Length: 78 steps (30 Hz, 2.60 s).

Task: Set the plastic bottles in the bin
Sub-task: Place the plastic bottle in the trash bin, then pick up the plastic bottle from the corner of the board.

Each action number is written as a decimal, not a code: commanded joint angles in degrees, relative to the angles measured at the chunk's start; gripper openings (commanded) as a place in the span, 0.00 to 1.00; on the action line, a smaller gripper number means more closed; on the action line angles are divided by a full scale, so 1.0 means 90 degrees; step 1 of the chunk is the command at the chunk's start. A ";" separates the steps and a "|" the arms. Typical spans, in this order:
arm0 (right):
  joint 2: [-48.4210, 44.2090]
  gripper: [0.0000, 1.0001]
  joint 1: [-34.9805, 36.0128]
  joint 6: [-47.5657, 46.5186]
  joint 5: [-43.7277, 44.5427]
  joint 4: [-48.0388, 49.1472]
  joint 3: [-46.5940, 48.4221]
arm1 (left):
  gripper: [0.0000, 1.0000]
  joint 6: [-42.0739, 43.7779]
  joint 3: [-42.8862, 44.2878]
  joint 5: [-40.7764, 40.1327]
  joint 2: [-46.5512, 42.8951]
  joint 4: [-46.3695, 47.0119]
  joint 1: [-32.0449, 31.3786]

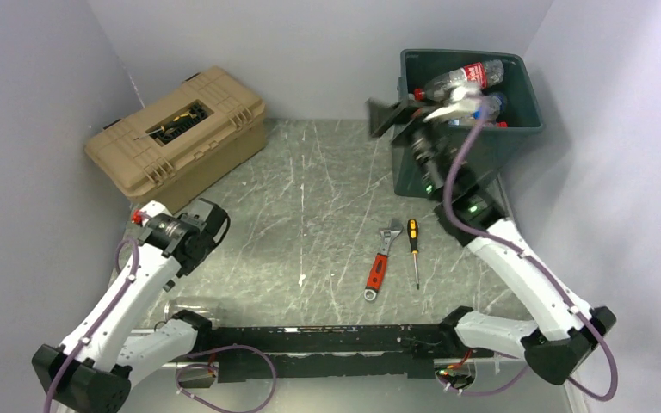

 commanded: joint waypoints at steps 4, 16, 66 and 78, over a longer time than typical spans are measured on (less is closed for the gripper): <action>0.0472 0.97 0.1709 0.0990 -0.2120 0.1020 -0.2531 | 0.99 -0.1289 0.0440 0.0151 -0.0682 -0.1214 0.0028; 0.3553 0.98 0.2940 0.1389 -0.5474 0.2423 -0.2635 | 0.96 -0.2764 0.0155 0.0799 -0.0563 -0.1695 0.0039; 0.7086 0.90 0.4572 0.0193 -0.5165 0.3639 -0.0232 | 0.91 0.1151 0.0458 0.0155 -0.0930 0.0094 0.0625; 0.6655 0.69 0.4592 0.0158 -0.4654 0.4269 -0.1075 | 0.91 0.1167 0.0412 0.0219 -0.1026 0.0177 0.0625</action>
